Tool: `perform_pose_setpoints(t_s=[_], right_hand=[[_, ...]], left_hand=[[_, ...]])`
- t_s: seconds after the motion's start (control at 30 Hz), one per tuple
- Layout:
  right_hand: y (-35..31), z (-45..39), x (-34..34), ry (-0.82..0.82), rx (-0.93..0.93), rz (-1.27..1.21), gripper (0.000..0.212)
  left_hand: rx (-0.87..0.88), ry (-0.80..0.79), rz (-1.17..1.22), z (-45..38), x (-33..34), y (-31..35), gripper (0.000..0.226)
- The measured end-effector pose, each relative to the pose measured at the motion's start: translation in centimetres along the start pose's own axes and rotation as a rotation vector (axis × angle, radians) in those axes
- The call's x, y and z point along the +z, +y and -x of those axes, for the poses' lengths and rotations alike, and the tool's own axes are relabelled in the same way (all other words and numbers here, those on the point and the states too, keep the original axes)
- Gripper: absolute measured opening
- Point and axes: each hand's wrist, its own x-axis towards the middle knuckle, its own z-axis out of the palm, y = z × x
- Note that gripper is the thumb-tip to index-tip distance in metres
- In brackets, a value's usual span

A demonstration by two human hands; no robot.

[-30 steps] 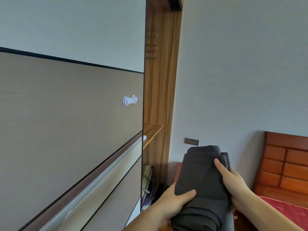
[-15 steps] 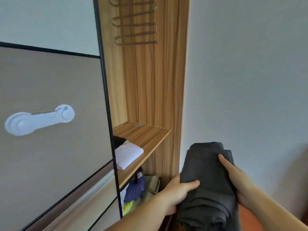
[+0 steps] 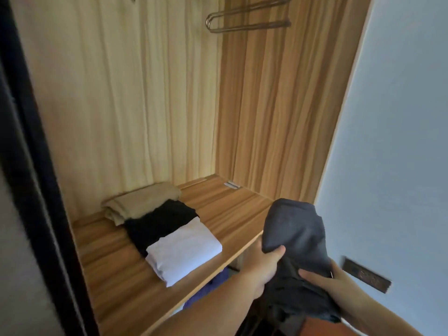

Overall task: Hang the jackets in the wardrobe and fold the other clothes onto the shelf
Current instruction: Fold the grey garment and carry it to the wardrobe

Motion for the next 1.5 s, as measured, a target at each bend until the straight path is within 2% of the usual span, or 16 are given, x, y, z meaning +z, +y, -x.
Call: perform_pose_setpoints(t_s=[0.07,0.13,0.2,0.3,0.4,0.47,0.53,0.63,0.7,0.8,0.87,1.0,1.1,1.2,1.23,1.5], right_hand=[[-0.6,-3.8,-0.6,0.025,-0.021,0.042,0.061],[-0.9,-7.3,-0.9,0.01,-0.036,0.1,0.052],[-1.0,-10.6,-0.8,-0.035,-0.033,0.168,0.05],[-1.5,-15.4,-0.2,-0.142,-0.023,0.211,0.049],[-1.8,-21.1,0.4,-0.24,-0.041,0.228,0.052],[-2.1,-24.7,1.3,-0.304,-0.04,0.229,0.051],[-2.6,-28.5,2.6,-0.36,-0.05,0.267,0.054],[-2.6,-33.8,5.3,-0.415,-0.091,0.349,0.085],[-1.8,-36.5,7.3,-0.415,-0.127,0.492,0.095],[-0.8,-37.8,10.0,-0.357,-0.342,0.918,0.068],[0.7,-37.9,11.3,-0.394,-0.47,1.023,0.052],[5.0,-39.5,12.1,-0.515,-0.48,1.215,0.053],[6.2,-42.8,13.0,-0.486,-0.529,1.238,0.092],[5.1,-44.4,14.6,-0.467,-0.527,1.164,0.053],[4.8,-44.8,15.1,-0.47,-0.529,1.135,0.048],[4.4,-50.8,20.0,-0.523,-0.541,1.016,0.044]], left_hand=[[-0.069,0.005,0.041,-3.8,0.3,-0.3,0.054],[-0.15,0.016,0.12,-6.7,0.2,-0.7,0.069],[-0.21,0.029,0.156,-8.5,-0.6,-0.2,0.073],[-0.286,-0.008,0.244,-11.1,-2.5,0.5,0.052],[-0.318,-0.04,0.277,-13.5,-3.9,0.5,0.07],[-0.289,0.011,0.311,-14.7,-4.2,0.1,0.08],[-0.24,0.178,0.315,-16.0,-4.6,0.2,0.083],[-0.11,0.421,0.016,-17.4,-5.7,1.5,0.106],[-0.147,0.434,-0.28,-18.4,-5.9,2.2,0.103],[-0.216,0.334,-0.991,-20.1,-5.6,1.1,0.078],[-0.219,0.199,-1.175,-21.2,-5.5,-0.5,0.068],[-0.304,0.11,-1.221,-23.0,-6.0,-3.9,0.067],[-0.26,0.156,-1.23,-25.3,-7.2,-4.2,0.066],[-0.258,0.193,-1.231,-27.7,-8.5,-4.4,0.066],[-0.281,0.193,-1.232,-28.4,-8.9,-4.5,0.066],[-0.356,0.194,-1.226,-34.0,-13.6,-3.7,0.068]])
